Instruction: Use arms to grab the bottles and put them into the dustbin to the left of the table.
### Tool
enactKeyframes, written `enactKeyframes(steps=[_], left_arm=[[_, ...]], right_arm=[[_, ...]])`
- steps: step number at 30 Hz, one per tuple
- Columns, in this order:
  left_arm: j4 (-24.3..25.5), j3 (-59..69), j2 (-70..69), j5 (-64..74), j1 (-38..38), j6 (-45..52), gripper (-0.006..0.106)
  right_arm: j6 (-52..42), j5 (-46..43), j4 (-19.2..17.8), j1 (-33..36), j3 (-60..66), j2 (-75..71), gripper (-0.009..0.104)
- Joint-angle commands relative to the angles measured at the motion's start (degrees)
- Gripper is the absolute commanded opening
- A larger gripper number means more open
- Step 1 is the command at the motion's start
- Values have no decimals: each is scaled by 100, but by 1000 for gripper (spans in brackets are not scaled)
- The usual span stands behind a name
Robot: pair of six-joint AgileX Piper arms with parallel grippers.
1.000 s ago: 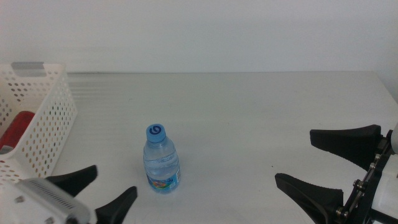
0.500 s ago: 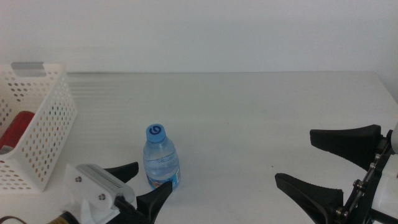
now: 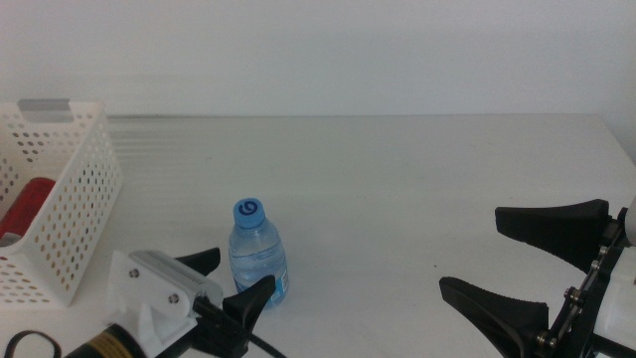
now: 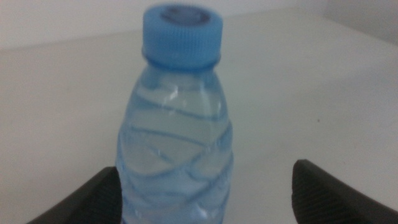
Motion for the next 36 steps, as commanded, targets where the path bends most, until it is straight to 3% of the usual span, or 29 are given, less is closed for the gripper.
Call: enactKeyframes(steps=[1,22,36], left_arm=[[-100,-208,-90,-861,-24,1,90],[-77,-1406,844,-574,54,105,90],[-195,-1416,1412,-1046,43,89,90]], right_arm=[[-13,-396,-58,21,-136,-39,68],[-13,-396,-58,21,-136,-39,68],[-13,-396,-58,21,-136,-39,68]])
